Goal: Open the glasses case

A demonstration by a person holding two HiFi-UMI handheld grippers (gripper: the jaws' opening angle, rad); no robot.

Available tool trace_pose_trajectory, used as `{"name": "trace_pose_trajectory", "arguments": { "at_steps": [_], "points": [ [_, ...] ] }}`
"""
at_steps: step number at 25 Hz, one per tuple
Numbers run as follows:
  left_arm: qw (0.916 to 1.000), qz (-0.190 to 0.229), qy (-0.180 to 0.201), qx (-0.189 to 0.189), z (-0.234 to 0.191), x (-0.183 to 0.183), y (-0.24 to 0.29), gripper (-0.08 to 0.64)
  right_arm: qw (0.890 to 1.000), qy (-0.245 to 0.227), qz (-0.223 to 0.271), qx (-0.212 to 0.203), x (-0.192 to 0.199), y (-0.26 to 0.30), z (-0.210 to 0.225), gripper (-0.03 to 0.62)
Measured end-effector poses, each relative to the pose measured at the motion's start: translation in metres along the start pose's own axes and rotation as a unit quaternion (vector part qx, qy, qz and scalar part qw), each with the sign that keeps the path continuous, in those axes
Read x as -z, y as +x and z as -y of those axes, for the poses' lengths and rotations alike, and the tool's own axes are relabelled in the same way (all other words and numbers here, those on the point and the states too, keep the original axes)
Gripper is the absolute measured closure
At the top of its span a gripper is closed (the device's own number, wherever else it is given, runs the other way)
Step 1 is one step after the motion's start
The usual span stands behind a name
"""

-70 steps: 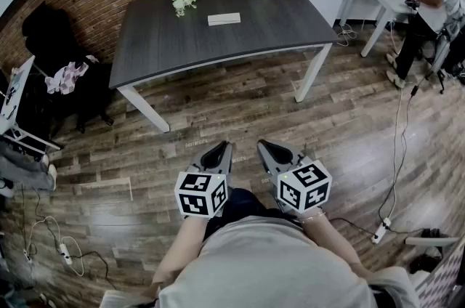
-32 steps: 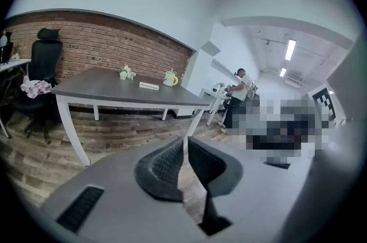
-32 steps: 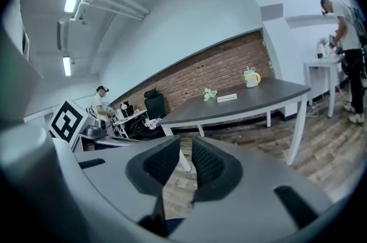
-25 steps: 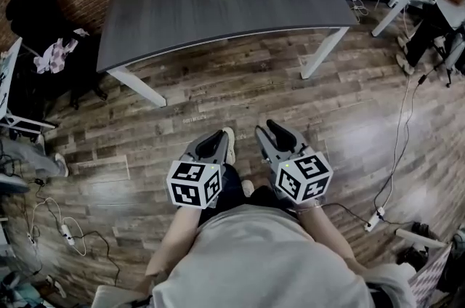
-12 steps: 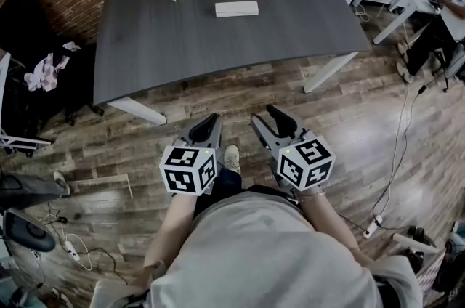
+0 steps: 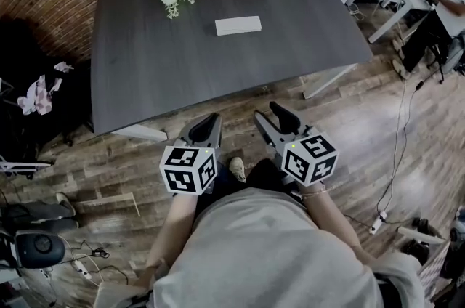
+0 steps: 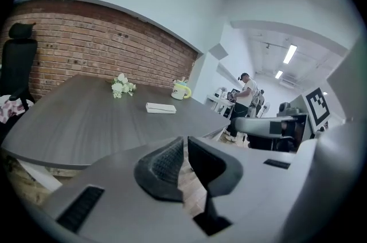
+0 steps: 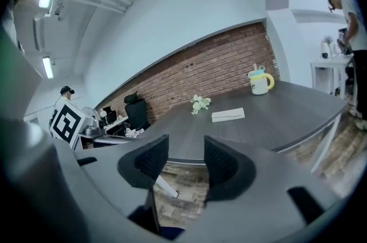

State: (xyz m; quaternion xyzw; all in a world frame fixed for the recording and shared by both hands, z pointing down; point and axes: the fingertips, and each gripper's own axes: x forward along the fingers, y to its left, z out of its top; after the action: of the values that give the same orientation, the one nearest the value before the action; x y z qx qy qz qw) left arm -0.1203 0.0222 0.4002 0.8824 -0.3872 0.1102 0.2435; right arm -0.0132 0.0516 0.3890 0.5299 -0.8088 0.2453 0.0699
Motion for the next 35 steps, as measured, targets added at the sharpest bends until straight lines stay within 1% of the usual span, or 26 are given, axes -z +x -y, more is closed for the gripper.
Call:
{"name": "trace_pose_trajectory", "arguments": {
  "at_steps": [4,7,11,14,17,20,23,25,29,35],
  "points": [
    [0.9999,-0.006,-0.015,0.002,-0.003,0.004,0.011,0.520,1.000,0.009,-0.011,0.017,0.003,-0.001,0.016,0.403],
    [0.9997,-0.008,-0.024,0.001,-0.002,0.006,0.020,0.520,1.000,0.011,-0.015,0.018,0.000,0.005,0.028,0.403],
    [0.9993,-0.012,-0.033,-0.012,-0.013,0.006,0.024,0.520,1.000,0.007,-0.028,0.004,-0.004,0.024,0.033,0.399],
    [0.9987,-0.009,-0.039,-0.031,-0.029,0.001,0.031,0.520,1.000,0.010,-0.029,0.000,-0.012,0.041,0.044,0.399],
    [0.9976,-0.010,-0.049,-0.048,-0.046,-0.006,0.048,0.520,1.000,0.006,-0.030,-0.001,-0.026,0.061,0.061,0.399],
    [0.9972,-0.008,-0.049,-0.056,-0.058,-0.019,0.069,0.520,1.000,-0.003,-0.027,-0.007,-0.043,0.081,0.078,0.399],
    [0.9973,-0.004,-0.043,-0.059,-0.067,-0.036,0.095,0.520,0.999,-0.006,-0.025,-0.040,-0.059,0.107,0.091,0.399],
    [0.9970,-0.008,-0.042,-0.064,-0.073,-0.044,0.111,0.520,0.997,-0.016,-0.030,-0.066,-0.069,0.126,0.095,0.399],
    [0.9959,-0.010,-0.044,-0.078,-0.086,-0.063,0.141,0.520,0.994,-0.046,-0.038,-0.093,-0.093,0.159,0.108,0.408],
    [0.9936,-0.008,-0.051,-0.100,-0.106,-0.090,0.179,0.520,0.987,-0.107,-0.065,-0.096,-0.114,0.199,0.146,0.410]
  ]
}}
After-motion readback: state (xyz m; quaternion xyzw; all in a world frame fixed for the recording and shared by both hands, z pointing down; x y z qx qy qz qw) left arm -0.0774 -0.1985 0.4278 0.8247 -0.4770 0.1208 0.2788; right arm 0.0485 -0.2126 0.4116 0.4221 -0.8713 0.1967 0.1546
